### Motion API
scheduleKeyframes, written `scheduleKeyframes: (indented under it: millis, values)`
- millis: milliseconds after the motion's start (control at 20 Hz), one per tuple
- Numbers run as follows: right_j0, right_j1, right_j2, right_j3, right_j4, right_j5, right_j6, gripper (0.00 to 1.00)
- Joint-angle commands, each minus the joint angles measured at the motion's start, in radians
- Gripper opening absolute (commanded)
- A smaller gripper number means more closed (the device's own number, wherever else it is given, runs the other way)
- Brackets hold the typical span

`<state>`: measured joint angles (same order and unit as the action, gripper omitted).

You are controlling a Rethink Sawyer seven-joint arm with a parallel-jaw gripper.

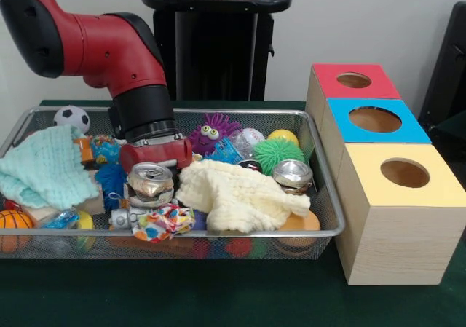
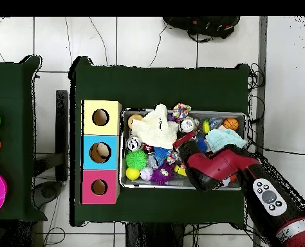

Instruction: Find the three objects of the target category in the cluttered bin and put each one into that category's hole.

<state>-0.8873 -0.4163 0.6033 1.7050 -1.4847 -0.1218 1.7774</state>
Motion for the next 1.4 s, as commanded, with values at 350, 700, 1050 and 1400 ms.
scheduleKeyframes:
  millis: [350,700,1050,1400]
  values:
    - [0.186,0.071,0.041,-0.326,0.762,1.364,-0.352,0.0]
    - [0.252,0.073,0.027,-0.423,0.704,1.62,-0.359,0.0]
    - [0.212,0.079,0.062,-0.387,0.715,1.596,-0.33,0.0]
    - [0.168,0.055,0.072,-0.322,0.737,1.485,-0.291,0.0]
